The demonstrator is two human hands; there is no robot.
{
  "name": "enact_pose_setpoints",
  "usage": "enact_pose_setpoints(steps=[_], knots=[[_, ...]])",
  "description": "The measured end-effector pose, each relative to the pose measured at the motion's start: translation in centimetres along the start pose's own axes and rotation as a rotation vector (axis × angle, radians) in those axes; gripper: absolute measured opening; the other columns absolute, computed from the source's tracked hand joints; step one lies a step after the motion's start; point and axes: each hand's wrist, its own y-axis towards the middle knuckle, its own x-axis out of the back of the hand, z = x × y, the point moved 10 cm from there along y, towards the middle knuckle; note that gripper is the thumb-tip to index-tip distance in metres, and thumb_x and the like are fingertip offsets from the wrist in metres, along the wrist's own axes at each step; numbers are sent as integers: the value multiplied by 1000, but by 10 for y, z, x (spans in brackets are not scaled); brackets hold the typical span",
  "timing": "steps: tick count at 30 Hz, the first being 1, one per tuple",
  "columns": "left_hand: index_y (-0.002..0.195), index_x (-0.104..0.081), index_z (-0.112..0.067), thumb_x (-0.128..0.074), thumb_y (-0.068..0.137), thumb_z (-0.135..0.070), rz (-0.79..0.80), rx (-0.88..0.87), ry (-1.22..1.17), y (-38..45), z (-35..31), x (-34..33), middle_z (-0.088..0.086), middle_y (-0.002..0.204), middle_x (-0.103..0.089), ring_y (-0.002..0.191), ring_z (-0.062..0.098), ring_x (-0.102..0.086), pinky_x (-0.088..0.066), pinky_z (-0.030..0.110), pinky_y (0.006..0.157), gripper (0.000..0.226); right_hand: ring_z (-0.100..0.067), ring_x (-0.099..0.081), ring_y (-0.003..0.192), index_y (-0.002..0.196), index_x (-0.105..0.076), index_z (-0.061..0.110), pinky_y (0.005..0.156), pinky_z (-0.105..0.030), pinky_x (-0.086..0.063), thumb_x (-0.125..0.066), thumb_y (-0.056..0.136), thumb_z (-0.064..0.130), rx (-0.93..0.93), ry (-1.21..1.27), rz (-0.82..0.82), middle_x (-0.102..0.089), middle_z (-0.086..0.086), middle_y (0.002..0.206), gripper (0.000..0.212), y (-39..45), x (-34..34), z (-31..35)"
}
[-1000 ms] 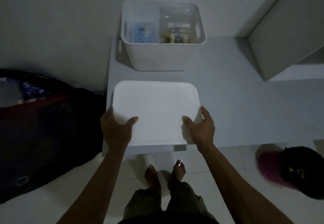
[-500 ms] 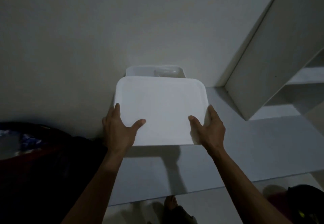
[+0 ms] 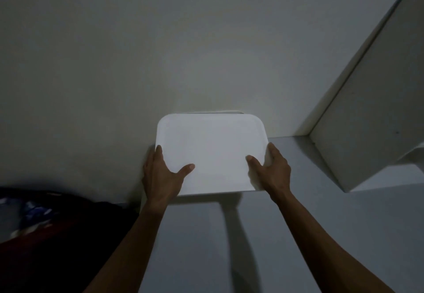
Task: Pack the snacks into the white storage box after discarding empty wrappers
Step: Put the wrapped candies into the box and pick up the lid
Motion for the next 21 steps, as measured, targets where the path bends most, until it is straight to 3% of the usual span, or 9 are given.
enact_pose_setpoints(steps=[9,21], knots=[[155,-18,-10,-82,67,-55,72,109,22,71,3,-45,11,160,-23,147,28,-21,-21,40,120,118,-24,-37,141,151,-34,14,114,-35,-29,-74,83,44,-31,-7,68,-40,-4,154,84,83,-46,4],[153,-23,-13,-78,65,-62,50,123,144,101,10,-58,12,157,-28,143,30,-29,-33,45,112,115,-23,-37,142,151,-34,12,114,-33,-28,-71,85,47,-18,-58,69,-40,-5,154,83,109,-68,-9]])
